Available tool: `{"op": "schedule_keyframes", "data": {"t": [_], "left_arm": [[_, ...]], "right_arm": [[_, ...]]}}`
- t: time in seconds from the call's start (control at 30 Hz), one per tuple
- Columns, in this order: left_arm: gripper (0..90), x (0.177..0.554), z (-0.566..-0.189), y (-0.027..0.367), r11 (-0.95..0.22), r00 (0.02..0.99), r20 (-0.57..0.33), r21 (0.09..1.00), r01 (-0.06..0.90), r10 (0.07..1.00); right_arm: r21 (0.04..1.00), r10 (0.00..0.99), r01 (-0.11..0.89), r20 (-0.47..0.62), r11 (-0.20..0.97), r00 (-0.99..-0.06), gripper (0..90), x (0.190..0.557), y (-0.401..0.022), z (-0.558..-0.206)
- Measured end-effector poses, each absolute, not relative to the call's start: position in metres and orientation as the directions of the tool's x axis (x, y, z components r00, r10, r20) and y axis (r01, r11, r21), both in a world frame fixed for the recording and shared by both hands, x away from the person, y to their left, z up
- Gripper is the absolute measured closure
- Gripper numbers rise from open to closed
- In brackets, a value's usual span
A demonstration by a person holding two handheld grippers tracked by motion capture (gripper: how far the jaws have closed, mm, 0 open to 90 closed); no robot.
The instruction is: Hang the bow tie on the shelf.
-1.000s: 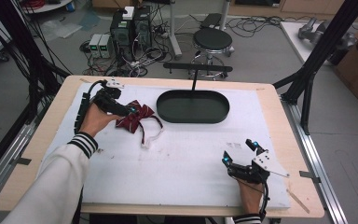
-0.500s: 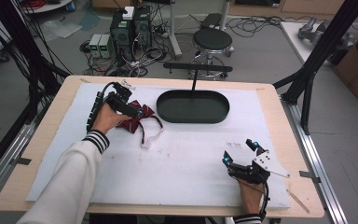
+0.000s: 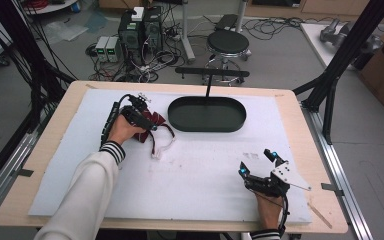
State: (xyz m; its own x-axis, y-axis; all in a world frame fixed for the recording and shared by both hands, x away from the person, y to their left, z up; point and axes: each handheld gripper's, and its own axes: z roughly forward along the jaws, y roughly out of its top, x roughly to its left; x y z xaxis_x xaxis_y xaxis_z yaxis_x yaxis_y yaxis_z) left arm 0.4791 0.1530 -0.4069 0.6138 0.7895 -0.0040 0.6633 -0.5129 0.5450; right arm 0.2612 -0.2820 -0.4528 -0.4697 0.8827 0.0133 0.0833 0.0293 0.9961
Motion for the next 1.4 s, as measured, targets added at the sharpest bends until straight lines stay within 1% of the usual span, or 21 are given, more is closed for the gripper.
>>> {"op": "schedule_keyframes", "data": {"t": [0.13, 0.23, 0.3, 0.37, 0.43, 0.6, 0.8, 0.9, 1.0, 1.17, 1.2, 1.27, 1.4], "left_arm": [[29.6, 0.482, -0.411, 0.152, -0.501, 0.61, -0.021, 0.548, 0.67, 0.792], [32.4, 0.485, -0.415, 0.152, -0.511, 0.609, -0.008, 0.534, 0.673, 0.793], [32.5, 0.485, -0.416, 0.153, -0.51, 0.606, -0.007, 0.533, 0.676, 0.796], [36.8, 0.485, -0.415, 0.153, -0.506, 0.612, -0.018, 0.544, 0.669, 0.791], [39.2, 0.486, -0.415, 0.152, -0.511, 0.616, -0.019, 0.539, 0.67, 0.788], [48.7, 0.488, -0.417, 0.15, -0.515, 0.612, -0.018, 0.519, 0.682, 0.791], [51.7, 0.492, -0.417, 0.148, -0.52, 0.61, -0.019, 0.501, 0.692, 0.792], [56.1, 0.491, -0.418, 0.147, -0.525, 0.605, -0.003, 0.492, 0.694, 0.796], [58.6, 0.491, -0.418, 0.147, -0.518, 0.596, 0.001, 0.494, 0.698, 0.803], [72.9, 0.49, -0.416, 0.144, -0.533, 0.602, 0.018, 0.486, 0.692, 0.798], [74.2, 0.489, -0.416, 0.142, -0.541, 0.605, 0.029, 0.483, 0.689, 0.796], [75.2, 0.488, -0.416, 0.14, -0.546, 0.602, 0.046, 0.479, 0.687, 0.798], [75.3, 0.487, -0.416, 0.14, -0.537, 0.594, 0.043, 0.483, 0.691, 0.803]], "right_arm": [[0.996, 0.883, 0.081, 0.018, 0.022, -0.469, 3.2, 0.261, -0.282, -0.453], [0.997, 0.883, 0.08, 0.018, 0.022, -0.468, 3.2, 0.261, -0.282, -0.453], [0.997, 0.883, 0.08, 0.02, 0.021, -0.469, 3.2, 0.261, -0.283, -0.453], [0.996, 0.883, 0.082, 0.02, 0.021, -0.469, 3.2, 0.261, -0.283, -0.453], [0.996, 0.884, 0.081, 0.019, 0.021, -0.468, 3.2, 0.261, -0.283, -0.453], [0.996, 0.884, 0.082, 0.021, 0.02, -0.467, 3.2, 0.261, -0.282, -0.453], [0.996, 0.883, 0.087, 0.026, 0.016, -0.468, 3.2, 0.261, -0.283, -0.453], [0.996, 0.883, 0.089, 0.027, 0.017, -0.468, 3.3, 0.261, -0.283, -0.453], [0.996, 0.884, 0.089, 0.025, 0.018, -0.466, 3.2, 0.261, -0.283, -0.453], [0.996, 0.885, 0.089, 0.027, 0.017, -0.465, 3.2, 0.262, -0.283, -0.453], [0.996, 0.885, 0.09, 0.027, 0.017, -0.464, 3.2, 0.261, -0.283, -0.453], [0.996, 0.885, 0.092, 0.029, 0.015, -0.465, 3.2, 0.261, -0.283, -0.453], [0.996, 0.885, 0.088, 0.027, 0.016, -0.464, 3.2, 0.262, -0.283, -0.453]]}}
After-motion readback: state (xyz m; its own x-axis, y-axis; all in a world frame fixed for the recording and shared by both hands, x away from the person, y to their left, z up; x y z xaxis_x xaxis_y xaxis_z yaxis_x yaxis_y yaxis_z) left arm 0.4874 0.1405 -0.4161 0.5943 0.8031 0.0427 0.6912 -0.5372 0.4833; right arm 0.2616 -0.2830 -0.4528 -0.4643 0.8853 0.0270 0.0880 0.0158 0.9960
